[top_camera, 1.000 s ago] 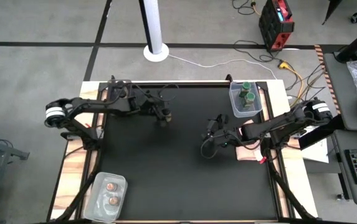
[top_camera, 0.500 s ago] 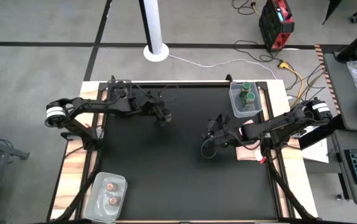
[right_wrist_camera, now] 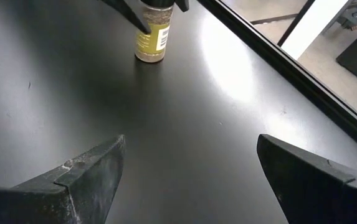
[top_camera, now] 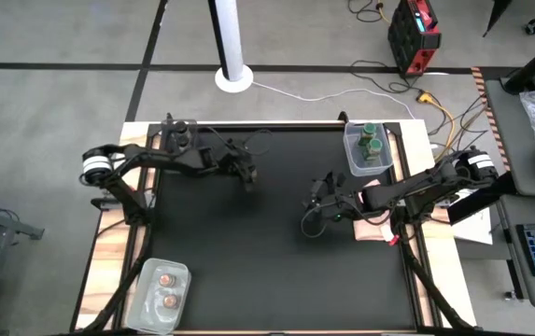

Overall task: Sort spices by type
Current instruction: Put the black spice bottle into the black bin

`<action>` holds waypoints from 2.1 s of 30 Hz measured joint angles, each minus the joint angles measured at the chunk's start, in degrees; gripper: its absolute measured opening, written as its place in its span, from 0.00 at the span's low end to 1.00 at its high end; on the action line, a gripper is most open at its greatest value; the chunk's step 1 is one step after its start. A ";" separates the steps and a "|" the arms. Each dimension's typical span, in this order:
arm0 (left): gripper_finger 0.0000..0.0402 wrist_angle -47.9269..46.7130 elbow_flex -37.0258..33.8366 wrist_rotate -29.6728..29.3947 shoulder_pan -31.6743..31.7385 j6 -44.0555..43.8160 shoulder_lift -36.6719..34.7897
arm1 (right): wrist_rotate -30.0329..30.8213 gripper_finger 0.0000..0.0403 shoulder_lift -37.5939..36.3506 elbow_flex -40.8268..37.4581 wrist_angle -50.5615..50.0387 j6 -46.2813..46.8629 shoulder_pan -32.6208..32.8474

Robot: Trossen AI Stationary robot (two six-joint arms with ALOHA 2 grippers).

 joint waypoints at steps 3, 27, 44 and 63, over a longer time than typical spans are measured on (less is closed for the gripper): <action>0.59 -1.42 0.00 -0.37 0.04 -0.42 -1.13 | -0.01 0.88 0.00 -0.08 0.04 0.00 0.00; 0.45 -31.31 0.64 -44.78 -3.97 -37.10 -31.84 | 0.01 0.88 0.02 -0.82 0.15 0.96 0.00; 0.45 -57.58 -0.04 -54.09 -1.48 -64.10 -39.46 | -1.15 0.88 0.04 -0.84 2.34 -0.55 0.00; 0.45 -53.94 -9.25 -49.08 6.75 -66.08 -40.64 | -1.37 0.88 0.11 -0.84 3.19 -1.95 0.00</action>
